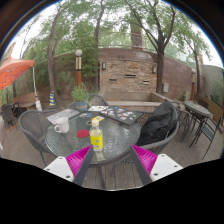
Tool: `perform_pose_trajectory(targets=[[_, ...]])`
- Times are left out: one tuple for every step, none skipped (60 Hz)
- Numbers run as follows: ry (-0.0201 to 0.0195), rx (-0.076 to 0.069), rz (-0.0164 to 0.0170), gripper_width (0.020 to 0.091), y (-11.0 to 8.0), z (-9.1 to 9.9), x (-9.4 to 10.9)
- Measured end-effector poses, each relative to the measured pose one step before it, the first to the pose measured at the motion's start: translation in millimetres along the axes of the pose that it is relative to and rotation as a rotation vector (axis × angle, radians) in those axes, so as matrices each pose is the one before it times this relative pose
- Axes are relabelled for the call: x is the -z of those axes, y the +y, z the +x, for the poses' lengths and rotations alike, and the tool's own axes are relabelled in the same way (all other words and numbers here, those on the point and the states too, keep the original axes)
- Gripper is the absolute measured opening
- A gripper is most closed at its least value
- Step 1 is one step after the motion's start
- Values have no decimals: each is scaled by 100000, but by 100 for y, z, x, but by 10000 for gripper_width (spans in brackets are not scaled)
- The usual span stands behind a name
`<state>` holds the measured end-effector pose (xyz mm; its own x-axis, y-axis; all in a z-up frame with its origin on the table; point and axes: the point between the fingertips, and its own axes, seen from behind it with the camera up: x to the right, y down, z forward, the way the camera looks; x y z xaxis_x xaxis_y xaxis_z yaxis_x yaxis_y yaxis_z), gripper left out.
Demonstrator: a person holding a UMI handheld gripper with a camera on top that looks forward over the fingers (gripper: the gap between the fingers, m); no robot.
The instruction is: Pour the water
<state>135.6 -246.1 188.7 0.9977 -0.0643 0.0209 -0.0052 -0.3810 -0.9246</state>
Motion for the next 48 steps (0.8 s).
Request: perform_pose_trajectory(targets=[[-1625, 390, 315, 830, 321, -550, -565], [-1764, 261, 472, 830, 671, -815, -1294], [-1524, 417, 431, 829, 457, -632, -937], [-978, 367, 562, 831, 426, -508, -946], [-255, 292, 614, 831, 415, -295, -992], [131, 335, 558, 827, 389, -202, -1042], [1, 332, 501, 825, 311, -296, -1031], [-26, 375, 591, 827, 276, -346, -1039], [-2, 353, 699, 827, 268, -373, -1031], [32, 320, 763, 827, 200, -378, -1037], [-26, 260, 714, 827, 220, -400, -1035], [-65, 166, 698, 826, 152, -427, -1014], [89, 94, 768, 828, 164, -322, -1057], [387, 29, 864, 827, 88, -215, -1021], [620, 2, 890, 827, 138, -153, -1008], [696, -137, 778, 828, 102, -105, -1046], [674, -276, 803, 828, 89, -136, -989], [569, -256, 860, 830, 57, -180, -934], [475, -204, 950, 830, 35, -137, -935], [521, -159, 920, 830, 43, -83, -931], [457, -68, 627, 828, 71, -91, -876], [-211, -33, -342, 826, 21, -193, -201], [-262, 446, -139, 827, 228, -266, -667], [-266, 768, 233, 828, 67, -253, -628], [32, 747, 785, 828, -73, -102, -667], [707, 558, 991, 829, -160, 28, -547], [1194, 312, 845, 827, -144, 181, -527], [1210, -320, 602, 823, 122, 455, -1132], [1001, -593, 562, 823, -175, -150, -158], [642, -973, 566, 825, -128, 66, -291], [486, -1123, 925, 826, -283, 60, -404], [467, -1230, 1202, 825, -369, 45, -367], [534, -1233, 1180, 824, -401, 79, -310], [340, -989, 1002, 818, -385, 213, -156], [-304, -182, -1832, 809, 388, -125, -126], [-381, 441, -2245, 792, 441, -106, -152], [-314, 248, -1326, 756, 269, -53, -132], [-230, -149, -962, 688, 223, -3, -113], [-301, -481, 88, 565, 209, 181, -95], [-230, -554, -926, 470, 289, 64, -23], [252, -1218, -96, 474, -41, 69, -202], [469, -1622, 768, 474, -181, 153, 133], [311, -1094, 91, 469, -28, 48, 192], [319, -172, -112, 451, -9, 83, 126], [112, 847, -428, 446, 91, -21, 6], [-378, 1258, -482, 445, 109, -65, 100], [-1020, 819, 74, 443, -56, 332, 164], [-1161, 1164, -498, 421, 104, -315, 52]])
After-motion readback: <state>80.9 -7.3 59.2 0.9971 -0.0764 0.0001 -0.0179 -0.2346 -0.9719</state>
